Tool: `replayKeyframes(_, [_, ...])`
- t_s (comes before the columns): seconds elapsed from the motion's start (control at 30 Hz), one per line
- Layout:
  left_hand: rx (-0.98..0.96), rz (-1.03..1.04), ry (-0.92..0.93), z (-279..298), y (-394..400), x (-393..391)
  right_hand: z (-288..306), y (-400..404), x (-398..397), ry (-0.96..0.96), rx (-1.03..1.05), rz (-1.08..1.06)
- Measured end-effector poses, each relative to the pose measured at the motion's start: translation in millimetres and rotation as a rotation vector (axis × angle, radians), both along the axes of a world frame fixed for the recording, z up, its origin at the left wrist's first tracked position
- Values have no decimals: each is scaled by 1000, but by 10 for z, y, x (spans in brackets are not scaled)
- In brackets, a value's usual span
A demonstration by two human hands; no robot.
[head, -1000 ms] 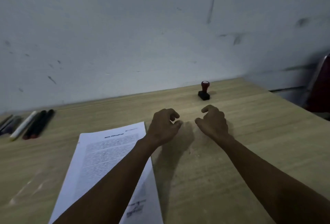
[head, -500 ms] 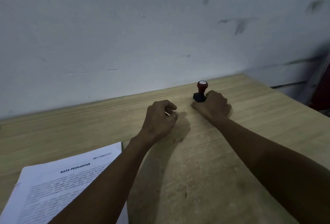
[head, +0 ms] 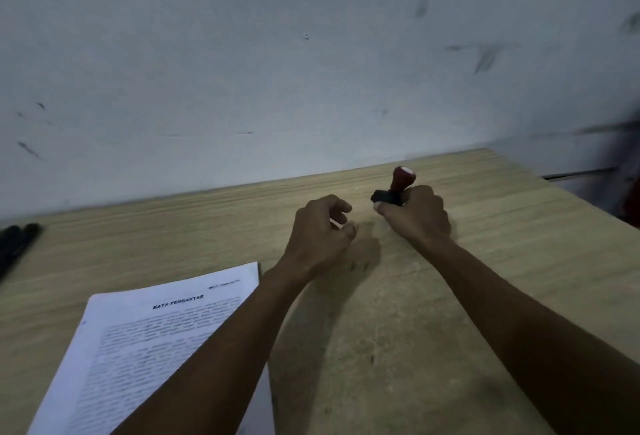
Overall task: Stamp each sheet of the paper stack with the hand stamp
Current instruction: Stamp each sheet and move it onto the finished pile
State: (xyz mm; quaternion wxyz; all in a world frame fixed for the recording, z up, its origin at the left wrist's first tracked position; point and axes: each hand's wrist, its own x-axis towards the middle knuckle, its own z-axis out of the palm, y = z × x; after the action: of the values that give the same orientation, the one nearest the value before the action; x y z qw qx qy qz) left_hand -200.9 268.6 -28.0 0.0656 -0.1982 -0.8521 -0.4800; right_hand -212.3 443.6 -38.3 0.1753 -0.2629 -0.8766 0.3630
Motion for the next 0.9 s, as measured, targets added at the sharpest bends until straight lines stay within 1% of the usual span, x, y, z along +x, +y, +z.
replayKeyframes(0.1, [-31,-1,-2,50,-139,198,128,-231,300,74,-196,114])
replayKeyframes(0.2, [17,-16,-53,98,-280,444,257,-477,635,127,-407,227])
replayKeyframes(0.27, [83,-14,-74,135,-370,631,313,-626,862,124,-497,287])
replayKeyframes(0.37, [170,-32,-32,151,-488,877,367,-814,1194,98,-565,343])
replayKeyframes(0.47, [234,-35,-10,126,-607,1092,395,-946,1483,49,-581,373])
replayKeyframes(0.6, [272,-24,-10,84,-731,1320,440,-1004,1712,-16,-627,416])
replayKeyframes(0.7, [291,-78,-29,92,-810,1473,506,-1002,1807,6,-663,421])
replayKeyframes(0.8, [287,-122,-91,62,-877,1569,495,-1001,1867,76,-581,445])
replayKeyframes(0.9, [179,-151,-113,3,-913,1654,393,-1037,1926,78,-365,440])
